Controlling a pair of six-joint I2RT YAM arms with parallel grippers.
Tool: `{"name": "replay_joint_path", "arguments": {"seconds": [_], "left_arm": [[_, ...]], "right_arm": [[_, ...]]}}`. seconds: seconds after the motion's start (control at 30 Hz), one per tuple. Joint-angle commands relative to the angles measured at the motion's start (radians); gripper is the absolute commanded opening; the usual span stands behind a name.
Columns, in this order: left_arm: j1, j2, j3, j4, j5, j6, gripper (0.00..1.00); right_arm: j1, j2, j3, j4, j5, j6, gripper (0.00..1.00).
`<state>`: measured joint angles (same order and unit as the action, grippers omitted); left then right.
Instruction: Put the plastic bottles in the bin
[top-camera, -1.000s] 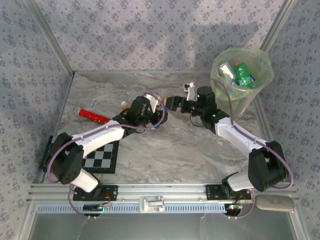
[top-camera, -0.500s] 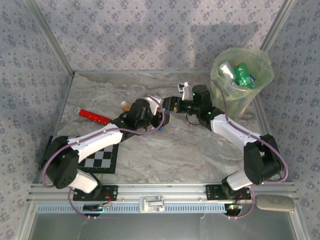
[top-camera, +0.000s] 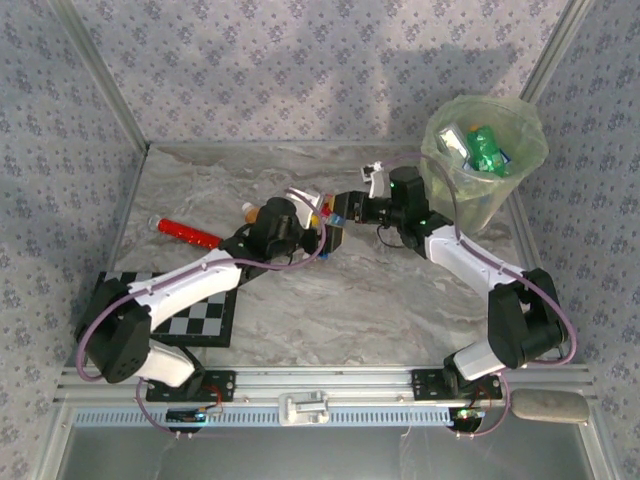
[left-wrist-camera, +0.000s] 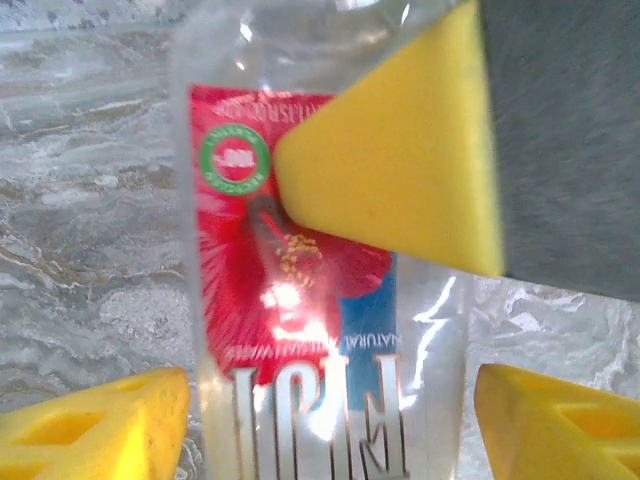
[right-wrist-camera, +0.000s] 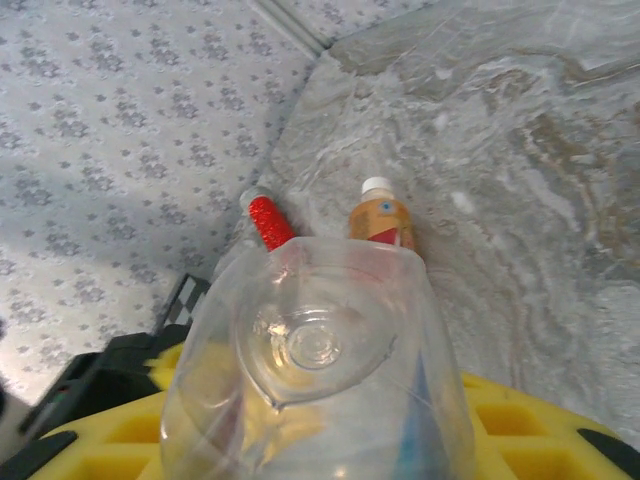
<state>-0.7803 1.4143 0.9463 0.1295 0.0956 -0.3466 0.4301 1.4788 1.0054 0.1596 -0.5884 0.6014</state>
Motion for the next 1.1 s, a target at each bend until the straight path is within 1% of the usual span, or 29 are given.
{"name": "replay_joint_path", "arguments": {"seconds": [0.0, 0.07, 0.17, 0.2, 0.27, 0.33, 0.4, 0.5, 0.6, 0.63, 0.7, 0.8, 0.93, 1.0, 1.07], "left_arm": [[-0.004, -0.049, -0.013, 0.029, -0.108, -0.027, 0.77], [-0.001, -0.062, -0.026, 0.014, -0.193, -0.050, 0.78], [0.011, -0.073, -0.021, -0.081, -0.378, -0.121, 0.78], [0.021, -0.072, -0.017, -0.127, -0.440, -0.159, 0.81], [0.041, -0.073, -0.022, -0.184, -0.504, -0.230, 0.83], [0.069, -0.081, -0.056, -0.191, -0.499, -0.295, 0.83], [0.087, -0.092, -0.104, -0.162, -0.470, -0.351, 0.83], [0.093, -0.092, -0.145, -0.135, -0.423, -0.399, 0.85], [0.092, -0.078, -0.163, -0.118, -0.376, -0.422, 0.95], [0.093, -0.073, -0.167, -0.106, -0.360, -0.421, 0.98], [0.092, -0.057, -0.167, -0.084, -0.319, -0.416, 1.00], [0.087, -0.037, -0.158, -0.061, -0.284, -0.407, 1.00], [0.087, -0.027, -0.149, -0.054, -0.265, -0.393, 1.00], [0.086, -0.028, -0.150, -0.054, -0.262, -0.389, 1.00], [0.085, -0.024, -0.152, -0.059, -0.258, -0.385, 1.00]], "right_arm": [[-0.041, -0.106, 0.078, -0.203, 0.113, -0.167, 0.45], [-0.063, -0.144, 0.117, -0.299, 0.175, -0.236, 0.46], [-0.104, -0.198, 0.195, -0.422, 0.271, -0.344, 0.46], [-0.118, -0.216, 0.234, -0.448, 0.296, -0.377, 0.46], [-0.148, -0.248, 0.278, -0.478, 0.338, -0.428, 0.46], [-0.176, -0.273, 0.314, -0.489, 0.380, -0.478, 0.46], [-0.202, -0.293, 0.345, -0.478, 0.430, -0.527, 0.46], [-0.247, -0.304, 0.404, -0.468, 0.492, -0.587, 0.46], [-0.294, -0.291, 0.469, -0.441, 0.546, -0.618, 0.44], [-0.305, -0.281, 0.489, -0.432, 0.568, -0.639, 0.44], [-0.325, -0.252, 0.533, -0.429, 0.632, -0.690, 0.44], [-0.339, -0.205, 0.568, -0.403, 0.752, -0.783, 0.44], [-0.355, -0.134, 0.609, -0.370, 0.931, -0.908, 0.45], [-0.362, -0.100, 0.605, -0.304, 1.027, -0.977, 0.45], [-0.378, -0.063, 0.600, -0.256, 1.077, -1.036, 0.46]]}}
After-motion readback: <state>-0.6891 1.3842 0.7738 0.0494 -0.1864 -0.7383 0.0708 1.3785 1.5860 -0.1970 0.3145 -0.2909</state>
